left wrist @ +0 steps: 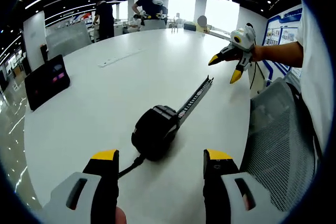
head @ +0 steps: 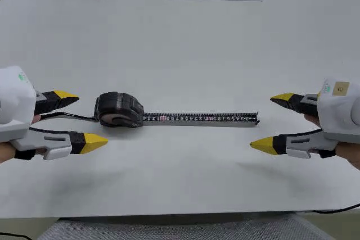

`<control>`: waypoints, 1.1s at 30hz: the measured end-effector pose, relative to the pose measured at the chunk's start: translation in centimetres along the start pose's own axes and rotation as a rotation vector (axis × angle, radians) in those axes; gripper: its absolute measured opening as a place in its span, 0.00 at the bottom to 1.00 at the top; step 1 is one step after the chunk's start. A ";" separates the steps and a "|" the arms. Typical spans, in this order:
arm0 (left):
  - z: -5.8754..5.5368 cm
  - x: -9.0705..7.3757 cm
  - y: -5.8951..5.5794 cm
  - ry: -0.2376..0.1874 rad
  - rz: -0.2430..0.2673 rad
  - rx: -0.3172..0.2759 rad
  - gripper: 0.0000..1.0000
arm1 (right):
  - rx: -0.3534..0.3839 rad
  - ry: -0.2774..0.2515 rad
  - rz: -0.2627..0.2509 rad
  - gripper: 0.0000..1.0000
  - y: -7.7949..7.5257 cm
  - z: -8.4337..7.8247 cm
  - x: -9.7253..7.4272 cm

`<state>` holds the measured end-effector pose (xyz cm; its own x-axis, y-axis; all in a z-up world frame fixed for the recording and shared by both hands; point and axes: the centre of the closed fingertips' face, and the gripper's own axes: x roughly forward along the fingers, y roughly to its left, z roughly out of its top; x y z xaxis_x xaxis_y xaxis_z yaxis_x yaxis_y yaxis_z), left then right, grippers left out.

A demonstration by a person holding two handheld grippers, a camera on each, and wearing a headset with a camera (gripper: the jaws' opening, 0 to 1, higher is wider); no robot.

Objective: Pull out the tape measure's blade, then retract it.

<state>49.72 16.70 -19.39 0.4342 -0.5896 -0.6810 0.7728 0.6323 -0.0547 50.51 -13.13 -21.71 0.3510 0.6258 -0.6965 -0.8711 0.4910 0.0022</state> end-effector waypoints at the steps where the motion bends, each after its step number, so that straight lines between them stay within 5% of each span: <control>1: -0.1 -0.1 0.0 -0.001 0.009 0.001 0.62 | -0.001 0.000 -0.003 0.66 0.1 0.0 0.0; 33: -1.9 -2.3 -1.8 -0.132 0.100 -0.075 0.78 | 0.028 -0.063 -0.070 0.83 2.6 0.1 -0.8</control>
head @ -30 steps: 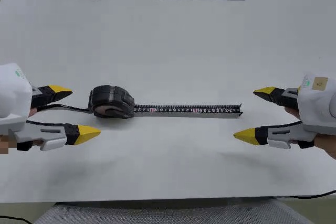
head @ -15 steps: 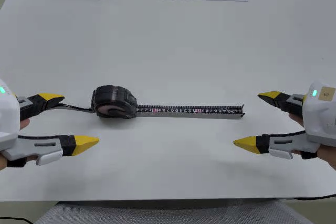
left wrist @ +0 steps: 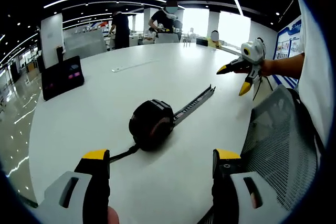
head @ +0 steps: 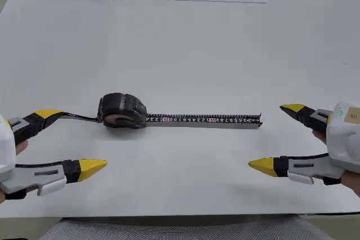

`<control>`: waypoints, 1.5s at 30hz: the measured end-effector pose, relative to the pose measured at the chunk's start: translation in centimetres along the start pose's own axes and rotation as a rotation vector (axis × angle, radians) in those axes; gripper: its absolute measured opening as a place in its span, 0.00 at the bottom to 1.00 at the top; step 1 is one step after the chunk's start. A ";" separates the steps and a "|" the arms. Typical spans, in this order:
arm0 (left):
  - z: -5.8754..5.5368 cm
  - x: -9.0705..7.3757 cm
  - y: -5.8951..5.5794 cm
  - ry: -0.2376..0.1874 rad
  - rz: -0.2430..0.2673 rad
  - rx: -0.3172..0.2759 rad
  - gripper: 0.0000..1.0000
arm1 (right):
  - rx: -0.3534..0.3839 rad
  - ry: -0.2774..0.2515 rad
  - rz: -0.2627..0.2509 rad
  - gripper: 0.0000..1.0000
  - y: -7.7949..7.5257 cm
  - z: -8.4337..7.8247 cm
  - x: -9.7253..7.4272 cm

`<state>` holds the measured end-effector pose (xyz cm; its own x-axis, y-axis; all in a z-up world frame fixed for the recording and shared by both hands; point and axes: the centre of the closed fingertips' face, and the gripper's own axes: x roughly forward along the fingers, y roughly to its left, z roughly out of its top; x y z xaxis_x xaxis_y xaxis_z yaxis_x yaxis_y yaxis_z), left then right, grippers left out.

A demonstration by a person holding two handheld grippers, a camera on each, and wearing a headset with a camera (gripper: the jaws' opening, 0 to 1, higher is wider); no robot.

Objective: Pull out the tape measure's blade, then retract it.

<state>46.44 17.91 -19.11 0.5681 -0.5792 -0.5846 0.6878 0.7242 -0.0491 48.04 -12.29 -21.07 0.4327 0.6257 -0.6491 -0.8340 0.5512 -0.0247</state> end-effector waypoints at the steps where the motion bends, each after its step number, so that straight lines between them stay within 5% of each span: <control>1: 0.0 0.0 -0.2 -0.003 -0.002 -0.003 0.78 | 0.002 0.000 0.000 0.83 0.1 0.0 0.0; 24: -2.1 -0.9 -1.4 0.005 0.029 0.008 0.87 | 0.017 0.006 -0.032 0.94 1.6 -1.8 -0.2; 33: -2.8 -1.2 -1.7 0.020 0.034 0.041 0.88 | -0.030 0.062 -0.031 0.94 2.6 -3.7 -0.1; 45: -3.4 -1.6 -2.1 0.031 0.037 0.040 0.87 | -0.010 0.052 -0.028 0.94 3.0 -3.7 -0.4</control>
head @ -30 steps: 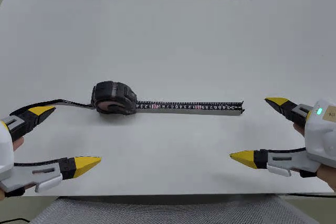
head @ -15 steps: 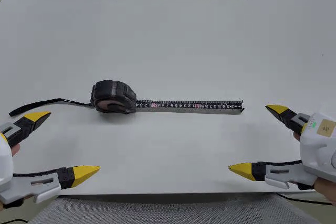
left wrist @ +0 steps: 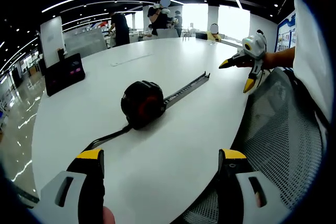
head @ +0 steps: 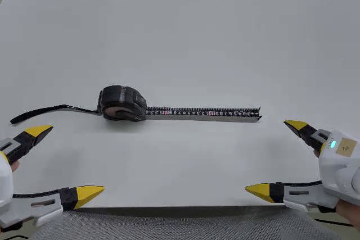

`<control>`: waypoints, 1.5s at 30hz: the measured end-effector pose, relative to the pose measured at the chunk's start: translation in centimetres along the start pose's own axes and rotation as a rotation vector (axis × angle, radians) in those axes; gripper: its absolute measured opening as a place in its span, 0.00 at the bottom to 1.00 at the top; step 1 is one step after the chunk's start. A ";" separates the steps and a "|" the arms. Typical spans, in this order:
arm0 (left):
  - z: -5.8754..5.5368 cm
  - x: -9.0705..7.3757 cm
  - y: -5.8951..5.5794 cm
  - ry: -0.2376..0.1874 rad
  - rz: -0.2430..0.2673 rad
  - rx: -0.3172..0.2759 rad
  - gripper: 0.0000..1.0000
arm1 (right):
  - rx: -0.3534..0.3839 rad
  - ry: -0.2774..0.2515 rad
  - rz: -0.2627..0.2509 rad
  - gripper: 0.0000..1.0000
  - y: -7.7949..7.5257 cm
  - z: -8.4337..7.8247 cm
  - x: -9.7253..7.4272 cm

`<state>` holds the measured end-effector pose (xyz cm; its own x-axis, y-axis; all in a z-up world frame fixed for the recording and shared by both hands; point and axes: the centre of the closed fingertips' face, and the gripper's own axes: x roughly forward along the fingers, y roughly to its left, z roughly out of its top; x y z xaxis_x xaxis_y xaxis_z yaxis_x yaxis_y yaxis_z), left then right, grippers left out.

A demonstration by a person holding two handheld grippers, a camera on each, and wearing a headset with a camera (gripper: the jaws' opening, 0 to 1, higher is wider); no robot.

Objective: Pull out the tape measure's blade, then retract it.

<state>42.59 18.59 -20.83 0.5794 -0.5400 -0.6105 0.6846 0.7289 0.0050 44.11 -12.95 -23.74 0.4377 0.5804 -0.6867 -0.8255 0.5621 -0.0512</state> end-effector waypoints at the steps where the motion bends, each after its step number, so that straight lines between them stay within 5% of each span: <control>1: 0.0 0.0 0.0 0.001 0.000 -0.001 0.87 | 0.004 -0.003 0.001 0.94 0.0 0.1 0.0; 45: 0.0 0.0 -0.2 -0.004 -0.012 -0.020 0.86 | 0.038 -0.027 0.003 0.93 0.3 0.7 0.0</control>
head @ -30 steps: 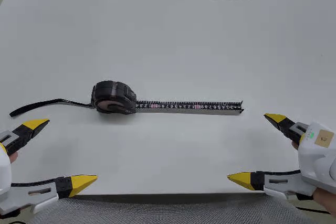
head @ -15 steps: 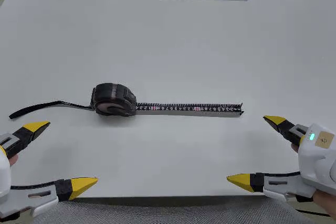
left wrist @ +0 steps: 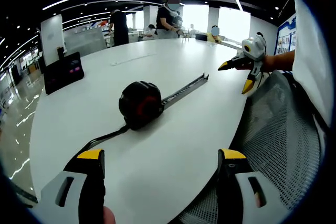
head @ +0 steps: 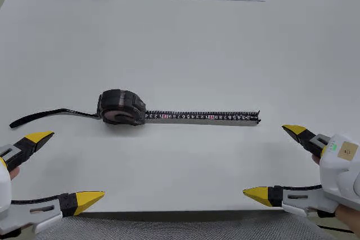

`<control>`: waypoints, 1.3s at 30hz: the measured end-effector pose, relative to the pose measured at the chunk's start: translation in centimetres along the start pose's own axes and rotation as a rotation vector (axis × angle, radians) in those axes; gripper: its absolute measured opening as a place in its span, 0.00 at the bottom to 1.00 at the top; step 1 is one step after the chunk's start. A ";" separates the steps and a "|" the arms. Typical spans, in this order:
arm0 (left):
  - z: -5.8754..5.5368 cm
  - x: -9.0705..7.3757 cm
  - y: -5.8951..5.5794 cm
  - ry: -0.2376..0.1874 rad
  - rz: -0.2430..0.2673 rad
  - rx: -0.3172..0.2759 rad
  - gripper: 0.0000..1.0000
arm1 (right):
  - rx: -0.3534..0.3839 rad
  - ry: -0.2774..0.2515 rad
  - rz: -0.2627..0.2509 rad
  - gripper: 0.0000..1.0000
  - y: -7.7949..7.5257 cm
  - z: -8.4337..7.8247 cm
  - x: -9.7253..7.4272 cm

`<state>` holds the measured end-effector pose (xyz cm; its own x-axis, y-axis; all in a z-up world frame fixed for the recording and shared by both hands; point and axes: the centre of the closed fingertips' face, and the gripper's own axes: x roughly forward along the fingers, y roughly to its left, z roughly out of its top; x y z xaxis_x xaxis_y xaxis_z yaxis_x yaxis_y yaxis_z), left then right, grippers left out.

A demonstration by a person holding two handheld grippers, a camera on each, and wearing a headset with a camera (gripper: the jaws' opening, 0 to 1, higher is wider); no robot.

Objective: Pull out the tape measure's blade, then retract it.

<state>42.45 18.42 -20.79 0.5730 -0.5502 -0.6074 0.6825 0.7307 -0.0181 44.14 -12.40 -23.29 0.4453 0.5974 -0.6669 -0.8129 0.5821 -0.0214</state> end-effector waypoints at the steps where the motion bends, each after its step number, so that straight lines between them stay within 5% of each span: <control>1: 0.1 0.0 0.0 -0.002 0.001 0.000 0.86 | -0.001 0.000 0.000 0.93 0.0 0.0 0.0; 16: 0.1 0.1 0.0 0.001 0.000 0.001 0.86 | -0.003 0.003 0.003 0.93 0.0 0.0 0.1; 39: 2.1 2.2 0.3 -0.033 0.032 -0.042 0.85 | -0.017 0.001 0.004 0.92 -0.7 0.3 0.3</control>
<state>44.89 16.59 -20.42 0.6091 -0.5387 -0.5821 0.6445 0.7639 -0.0327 44.96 -12.43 -23.26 0.4418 0.5987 -0.6681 -0.8209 0.5702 -0.0319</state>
